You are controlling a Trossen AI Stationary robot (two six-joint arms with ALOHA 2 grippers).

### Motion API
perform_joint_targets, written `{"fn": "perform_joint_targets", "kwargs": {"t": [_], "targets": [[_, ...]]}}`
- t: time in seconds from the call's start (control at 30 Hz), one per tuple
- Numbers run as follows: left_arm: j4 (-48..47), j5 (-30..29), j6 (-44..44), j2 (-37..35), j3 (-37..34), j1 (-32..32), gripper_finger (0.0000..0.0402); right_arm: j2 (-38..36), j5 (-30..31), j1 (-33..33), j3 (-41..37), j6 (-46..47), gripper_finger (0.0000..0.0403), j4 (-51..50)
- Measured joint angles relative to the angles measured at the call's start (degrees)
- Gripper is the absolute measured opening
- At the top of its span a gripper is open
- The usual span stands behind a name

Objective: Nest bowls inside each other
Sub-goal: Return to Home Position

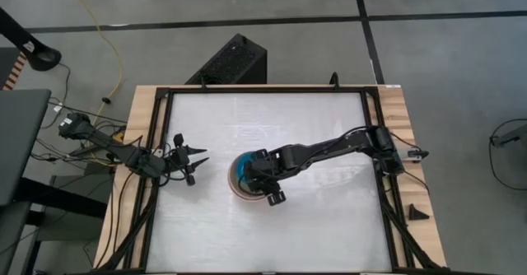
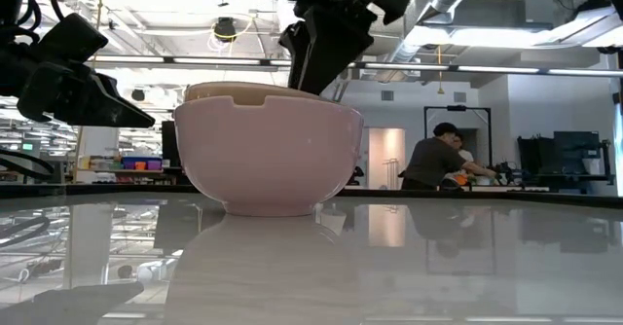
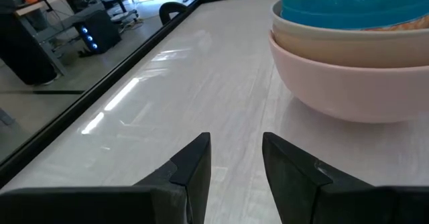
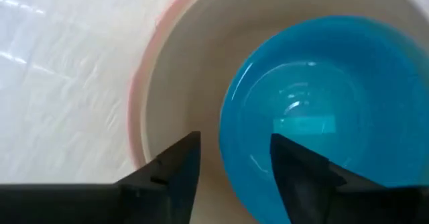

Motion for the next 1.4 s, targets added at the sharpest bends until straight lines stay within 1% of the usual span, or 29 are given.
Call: {"fn": "perform_joint_targets", "kwargs": {"t": [0.07,0.17,0.4,0.63,0.73,0.9,1.0,1.1,1.4], "targets": [[0.0,0.0,0.0,0.0,0.0,0.0,0.0125,0.0,0.0,0.0,1.3,0.0,0.0216,-1.0],[0.0,0.0,0.0,0.0,0.0,0.0,0.0125,0.0,0.0,0.0,3.8,0.0,0.0223,-2.5],[0.0,0.0,0.0,0.0,0.0,0.0,0.0125,0.0,-0.1,0.1,10.2,0.0,0.0221,-8.0],[0.0,0.0,0.0,0.0,0.0,0.0,0.0125,-0.2,-0.2,0.1,16.6,0.3,0.0214,-18.2],[0.0,0.0,0.0,0.0,0.0,0.0,0.0125,-1.3,-0.2,0.1,17.4,1.3,0.0209,-21.3],[0.0,0.0,0.0,0.0,0.0,0.0,0.0125,-6.0,-0.3,0.0,17.0,4.2,0.0196,-25.6],[0.0,0.0,0.0,0.0,0.0,0.0,0.0125,-11.6,-0.3,0.0,12.8,5.5,0.0186,-24.8],[0.0,0.0,0.0,0.0,0.0,0.0,0.0125,-19.7,-0.2,-0.2,4.8,6.9,0.0174,-19.7],[0.0,0.0,0.0,0.0,0.0,0.0,0.0125,-47.8,0.0,-1.5,-30.1,10.6,0.0146,9.3]]}}
